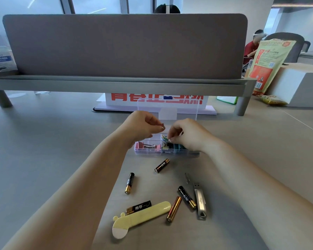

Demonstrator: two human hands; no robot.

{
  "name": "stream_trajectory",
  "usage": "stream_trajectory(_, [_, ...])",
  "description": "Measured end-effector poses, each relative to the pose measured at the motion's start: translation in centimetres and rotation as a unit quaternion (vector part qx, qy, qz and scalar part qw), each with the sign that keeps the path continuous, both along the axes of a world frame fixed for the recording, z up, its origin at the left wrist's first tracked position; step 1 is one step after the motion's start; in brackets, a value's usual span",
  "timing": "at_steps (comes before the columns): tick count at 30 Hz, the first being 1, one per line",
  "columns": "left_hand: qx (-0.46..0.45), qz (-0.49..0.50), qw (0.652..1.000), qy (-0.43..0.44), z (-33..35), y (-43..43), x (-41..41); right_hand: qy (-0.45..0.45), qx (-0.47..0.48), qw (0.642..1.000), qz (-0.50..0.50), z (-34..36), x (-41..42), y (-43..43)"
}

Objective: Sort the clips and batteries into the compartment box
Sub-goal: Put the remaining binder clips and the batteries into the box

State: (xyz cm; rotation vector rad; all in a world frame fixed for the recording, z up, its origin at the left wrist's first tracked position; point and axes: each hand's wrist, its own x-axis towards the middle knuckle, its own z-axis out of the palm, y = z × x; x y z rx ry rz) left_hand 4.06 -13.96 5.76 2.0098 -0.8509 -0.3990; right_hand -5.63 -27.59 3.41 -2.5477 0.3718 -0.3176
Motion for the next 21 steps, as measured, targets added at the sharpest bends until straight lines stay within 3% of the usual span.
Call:
stream_trajectory(7, [0.102, -0.114, 0.981, -0.115, -0.2, -0.3, -1.0, -0.075, 0.092, 0.992, -0.048, 0.6, -0.6, -1.5])
stream_trajectory(21, [0.106, -0.108, 0.965, -0.215, -2.3, -1.8, -0.8, -0.069, 0.093, 0.992, -0.044, 0.3, -0.5, -1.3])
